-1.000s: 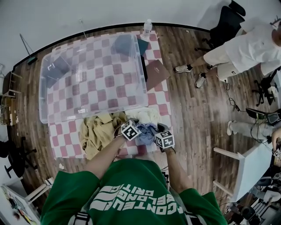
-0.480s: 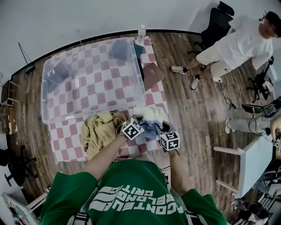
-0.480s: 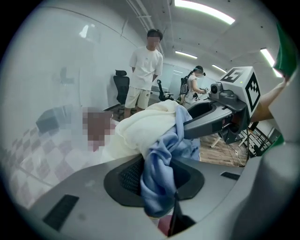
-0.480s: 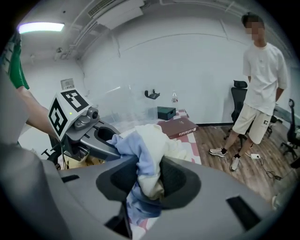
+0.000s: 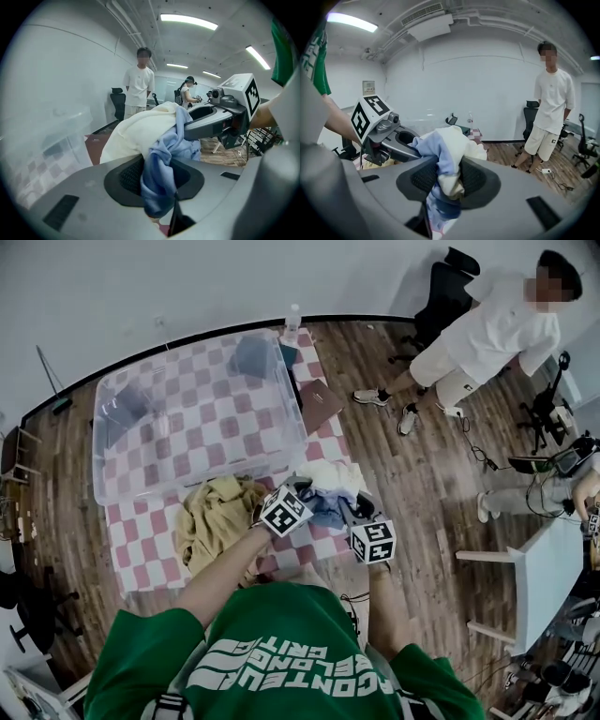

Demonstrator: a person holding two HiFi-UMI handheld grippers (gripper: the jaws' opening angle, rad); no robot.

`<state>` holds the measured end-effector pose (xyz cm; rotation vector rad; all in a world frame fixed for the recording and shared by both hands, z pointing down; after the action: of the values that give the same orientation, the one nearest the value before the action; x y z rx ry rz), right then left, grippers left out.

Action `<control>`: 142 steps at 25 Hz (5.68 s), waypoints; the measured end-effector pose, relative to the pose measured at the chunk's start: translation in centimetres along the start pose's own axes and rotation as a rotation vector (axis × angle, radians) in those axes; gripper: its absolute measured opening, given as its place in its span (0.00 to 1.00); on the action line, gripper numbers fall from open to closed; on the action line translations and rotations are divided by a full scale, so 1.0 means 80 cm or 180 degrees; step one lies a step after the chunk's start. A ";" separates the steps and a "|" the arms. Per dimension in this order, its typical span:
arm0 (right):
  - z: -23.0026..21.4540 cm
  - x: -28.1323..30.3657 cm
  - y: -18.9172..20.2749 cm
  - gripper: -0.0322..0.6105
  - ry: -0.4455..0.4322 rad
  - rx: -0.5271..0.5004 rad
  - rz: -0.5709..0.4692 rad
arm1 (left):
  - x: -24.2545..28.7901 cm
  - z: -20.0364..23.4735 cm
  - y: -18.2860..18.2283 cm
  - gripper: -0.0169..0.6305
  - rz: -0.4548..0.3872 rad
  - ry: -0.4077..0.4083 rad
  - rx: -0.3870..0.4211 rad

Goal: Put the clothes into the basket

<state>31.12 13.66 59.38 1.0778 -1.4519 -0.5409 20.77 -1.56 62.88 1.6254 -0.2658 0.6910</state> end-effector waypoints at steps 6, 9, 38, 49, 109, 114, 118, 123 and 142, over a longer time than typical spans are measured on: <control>0.010 -0.029 -0.038 0.26 0.0081 -0.0099 -0.0324 | -0.025 0.004 -0.042 0.18 -0.0207 -0.0071 0.0156; 0.018 -0.040 -0.058 0.26 0.0090 -0.0166 -0.0476 | -0.042 0.008 -0.063 0.18 -0.0310 -0.0135 0.0249; 0.148 -0.059 -0.190 0.26 -0.0359 -0.0762 -0.1288 | -0.229 0.041 -0.120 0.18 -0.0916 -0.1033 0.0297; 0.225 -0.014 -0.238 0.26 -0.0806 -0.1023 -0.1397 | -0.320 0.074 -0.101 0.18 -0.0876 -0.1536 0.0203; 0.294 0.467 -0.231 0.26 -0.1948 -0.1263 0.0361 | -0.295 0.382 0.182 0.18 0.0617 -0.1497 -0.0946; 0.284 0.496 -0.202 0.26 -0.1959 -0.1250 0.0651 | -0.265 0.388 0.217 0.18 0.0821 -0.1289 -0.1018; 0.278 0.517 -0.178 0.26 -0.1968 -0.1254 0.0877 | -0.241 0.392 0.246 0.18 0.0950 -0.1131 -0.1057; 0.269 0.537 -0.146 0.26 -0.1974 -0.1258 0.1191 | -0.221 0.390 0.270 0.18 0.1223 -0.0960 -0.1110; 0.255 0.564 -0.076 0.29 -0.1867 -0.1270 0.1736 | -0.169 0.367 0.321 0.20 0.1496 -0.0618 -0.1140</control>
<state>18.91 -32.62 73.43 0.1778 -1.9448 -0.7385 4.43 -37.40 75.26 1.2912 -0.8828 0.7838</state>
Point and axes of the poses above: the fingertips, and each gripper's own axes: x forward along the fingers, z to its left, y out of its underside, the point moved 10 cm from there along -x, backward along the fingers, and after that the axes turned 11 degrees about x, right-handed, at the moved point
